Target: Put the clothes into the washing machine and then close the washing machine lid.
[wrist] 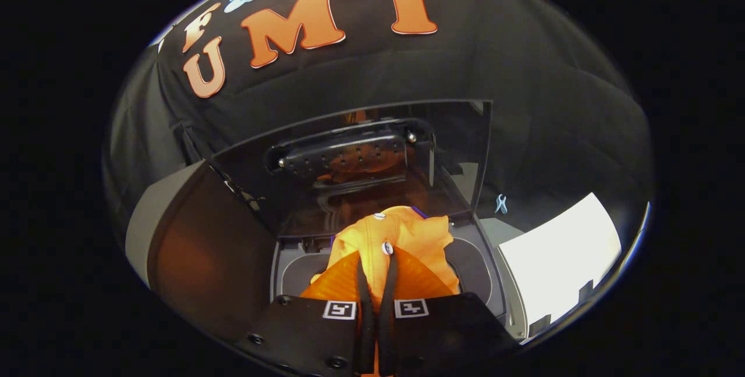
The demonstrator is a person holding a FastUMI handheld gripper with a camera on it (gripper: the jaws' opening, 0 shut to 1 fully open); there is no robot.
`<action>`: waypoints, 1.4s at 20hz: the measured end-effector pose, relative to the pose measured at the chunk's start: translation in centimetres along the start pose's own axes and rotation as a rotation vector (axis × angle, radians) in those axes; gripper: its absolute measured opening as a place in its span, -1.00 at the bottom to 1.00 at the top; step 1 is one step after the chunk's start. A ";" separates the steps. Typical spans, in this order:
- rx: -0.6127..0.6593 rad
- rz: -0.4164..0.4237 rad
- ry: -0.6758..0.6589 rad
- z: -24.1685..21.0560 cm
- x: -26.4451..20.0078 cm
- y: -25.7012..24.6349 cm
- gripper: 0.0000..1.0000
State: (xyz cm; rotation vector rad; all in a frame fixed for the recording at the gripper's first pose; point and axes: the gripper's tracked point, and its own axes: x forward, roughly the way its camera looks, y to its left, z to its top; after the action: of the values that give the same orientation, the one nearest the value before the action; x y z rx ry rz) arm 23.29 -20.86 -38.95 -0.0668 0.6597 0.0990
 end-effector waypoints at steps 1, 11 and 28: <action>-0.015 0.000 0.002 -0.8 0.8 0.0 -0.79; -0.096 0.025 0.186 -9.5 8.1 0.6 -0.79; -0.033 0.001 0.294 -14.1 11.4 0.0 -0.39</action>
State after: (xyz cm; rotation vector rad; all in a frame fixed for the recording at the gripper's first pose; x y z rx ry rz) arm 23.69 -21.39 -57.04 -0.1140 0.9522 0.1025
